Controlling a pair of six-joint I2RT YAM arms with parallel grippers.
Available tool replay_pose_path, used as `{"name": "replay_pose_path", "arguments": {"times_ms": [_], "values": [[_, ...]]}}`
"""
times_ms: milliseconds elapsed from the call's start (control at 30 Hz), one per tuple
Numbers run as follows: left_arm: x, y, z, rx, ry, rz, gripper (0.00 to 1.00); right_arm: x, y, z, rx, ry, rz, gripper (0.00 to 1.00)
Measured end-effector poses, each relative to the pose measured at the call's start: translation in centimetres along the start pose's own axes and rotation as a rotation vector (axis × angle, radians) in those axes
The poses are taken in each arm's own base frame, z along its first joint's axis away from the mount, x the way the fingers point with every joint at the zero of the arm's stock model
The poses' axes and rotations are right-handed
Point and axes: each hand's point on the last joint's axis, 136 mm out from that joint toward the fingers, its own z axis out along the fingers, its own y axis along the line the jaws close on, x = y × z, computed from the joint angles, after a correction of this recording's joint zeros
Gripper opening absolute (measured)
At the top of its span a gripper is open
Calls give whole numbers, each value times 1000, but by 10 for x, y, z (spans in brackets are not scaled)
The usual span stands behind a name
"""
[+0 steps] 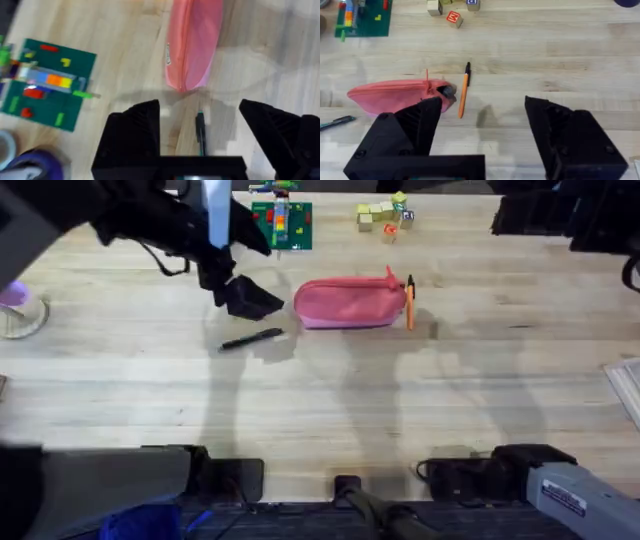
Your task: Unzip the bag, pick up the pens from the table one at a time and place them inside, then zip the bag closed.
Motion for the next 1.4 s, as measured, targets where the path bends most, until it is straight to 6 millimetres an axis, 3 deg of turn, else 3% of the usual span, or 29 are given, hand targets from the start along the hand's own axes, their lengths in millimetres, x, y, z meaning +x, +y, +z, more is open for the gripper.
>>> {"name": "replay_pose_path", "arguments": {"times_ms": [500,900,1033,1167,1400], "values": [[19,2,80,188,-36,109,993,0,0,0,0,0,0,996],[2,5,96,181,-84,170,975,0,0,0,0,0,0,994],[0,1,98,191,-82,176,673,0,0,0,0,0,0,996],[-2,0,100,193,-82,186,88,0,0,0,0,0,0,996],[-2,0,102,191,-66,193,44,4,0,0,1,17,-2,996]]}}
